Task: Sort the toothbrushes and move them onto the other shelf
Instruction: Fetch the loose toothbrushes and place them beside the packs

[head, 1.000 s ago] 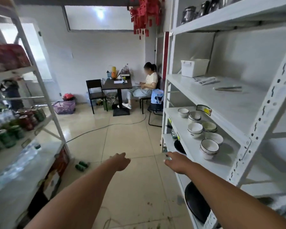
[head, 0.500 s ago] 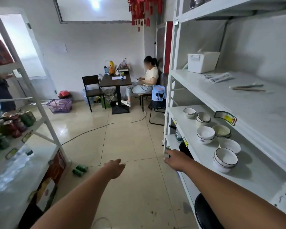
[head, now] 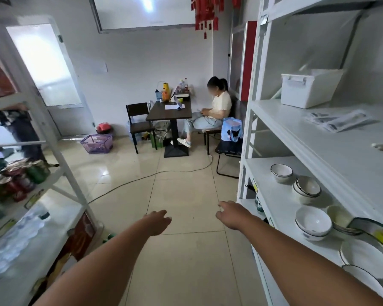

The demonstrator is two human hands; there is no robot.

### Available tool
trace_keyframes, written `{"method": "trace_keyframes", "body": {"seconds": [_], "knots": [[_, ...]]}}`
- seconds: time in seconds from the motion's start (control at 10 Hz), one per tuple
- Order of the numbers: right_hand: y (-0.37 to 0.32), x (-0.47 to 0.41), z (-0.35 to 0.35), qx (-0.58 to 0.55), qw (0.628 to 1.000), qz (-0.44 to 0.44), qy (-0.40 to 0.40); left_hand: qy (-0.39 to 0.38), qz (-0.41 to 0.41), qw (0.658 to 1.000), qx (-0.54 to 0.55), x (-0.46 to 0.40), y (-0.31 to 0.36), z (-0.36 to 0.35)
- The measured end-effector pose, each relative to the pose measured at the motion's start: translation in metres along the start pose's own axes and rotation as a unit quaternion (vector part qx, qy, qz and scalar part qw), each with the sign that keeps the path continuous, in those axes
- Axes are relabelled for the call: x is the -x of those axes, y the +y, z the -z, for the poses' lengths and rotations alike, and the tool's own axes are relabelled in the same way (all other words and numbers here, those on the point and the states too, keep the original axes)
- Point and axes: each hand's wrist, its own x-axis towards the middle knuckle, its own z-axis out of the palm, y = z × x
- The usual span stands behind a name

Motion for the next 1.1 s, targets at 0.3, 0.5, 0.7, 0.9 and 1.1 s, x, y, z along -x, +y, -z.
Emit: {"method": "trace_keyframes", "body": {"seconds": [0.3,0.5,0.7,0.9,1.1], "knots": [[-0.031,-0.12,0.037,0.02,1.0,0.001,0.008,0.008,-0.016,1.0,0.012,-0.128,-0.001,0.057],[-0.047,-0.179,0.086,0.032,0.998,-0.043,0.033,0.007,-0.078,0.997,0.014,-0.228,0.015,0.105],[-0.032,-0.218,0.16,0.047,0.987,-0.079,0.128,0.021,-0.155,0.987,0.042,-0.29,0.094,0.159],[0.028,-0.239,0.246,0.065,0.966,-0.125,0.216,0.051,-0.282,0.957,0.042,-0.336,0.207,0.219],[0.11,-0.206,0.312,0.055,0.932,-0.22,0.284,0.039,-0.365,0.925,0.092,-0.349,0.341,0.246]]}}
